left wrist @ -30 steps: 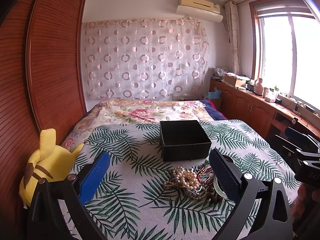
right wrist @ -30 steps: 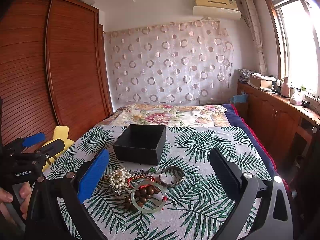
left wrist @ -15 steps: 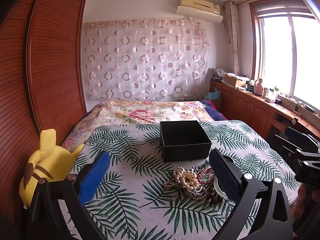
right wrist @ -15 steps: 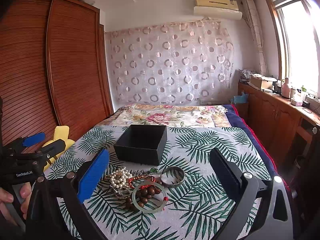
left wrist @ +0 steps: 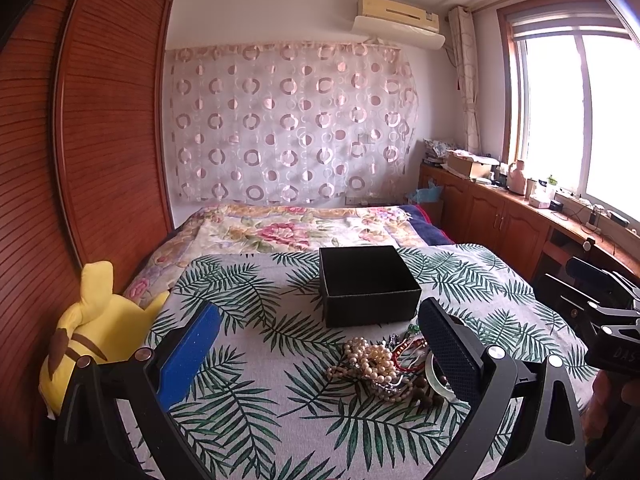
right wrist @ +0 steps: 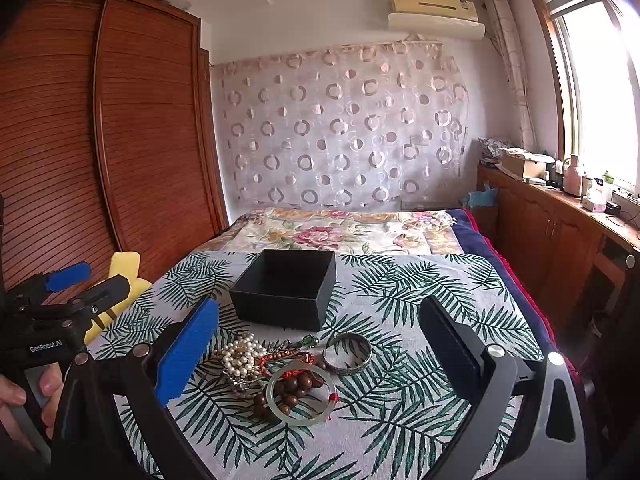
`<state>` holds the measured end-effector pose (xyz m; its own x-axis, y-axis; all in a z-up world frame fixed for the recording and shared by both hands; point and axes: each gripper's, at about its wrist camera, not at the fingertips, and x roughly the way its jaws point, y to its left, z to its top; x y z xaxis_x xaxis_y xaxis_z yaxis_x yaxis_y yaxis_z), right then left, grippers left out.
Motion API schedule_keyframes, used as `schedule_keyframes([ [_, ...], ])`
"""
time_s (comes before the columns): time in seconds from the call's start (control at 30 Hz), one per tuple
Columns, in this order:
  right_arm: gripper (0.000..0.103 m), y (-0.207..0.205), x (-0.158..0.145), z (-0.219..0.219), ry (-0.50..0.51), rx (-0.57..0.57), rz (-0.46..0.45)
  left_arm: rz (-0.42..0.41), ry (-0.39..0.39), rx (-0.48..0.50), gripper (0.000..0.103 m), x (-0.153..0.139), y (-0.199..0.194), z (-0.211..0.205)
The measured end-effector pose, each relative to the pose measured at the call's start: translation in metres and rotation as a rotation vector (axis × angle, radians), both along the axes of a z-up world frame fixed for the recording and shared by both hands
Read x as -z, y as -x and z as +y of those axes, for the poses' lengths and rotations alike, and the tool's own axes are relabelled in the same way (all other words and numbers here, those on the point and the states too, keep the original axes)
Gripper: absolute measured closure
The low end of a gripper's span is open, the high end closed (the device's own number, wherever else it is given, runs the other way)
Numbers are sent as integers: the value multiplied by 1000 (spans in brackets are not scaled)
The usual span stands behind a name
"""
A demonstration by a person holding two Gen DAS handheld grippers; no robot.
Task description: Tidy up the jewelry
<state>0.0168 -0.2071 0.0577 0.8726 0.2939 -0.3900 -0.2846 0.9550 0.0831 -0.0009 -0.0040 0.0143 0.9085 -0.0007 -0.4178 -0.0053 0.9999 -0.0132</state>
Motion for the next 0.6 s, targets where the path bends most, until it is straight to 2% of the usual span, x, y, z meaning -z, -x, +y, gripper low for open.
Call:
schedule_keyframes([
  [0.07,2,0,0,0,0,0,0,-4,2,1,7,-13,7,2],
  [0.23,2,-1,1,-1,0,1,-1,-8,0,4,7,-22,7,1],
  [0.6,2,0,1,5,-2,-9,12,19,2,14,7,-21,-6,0],
])
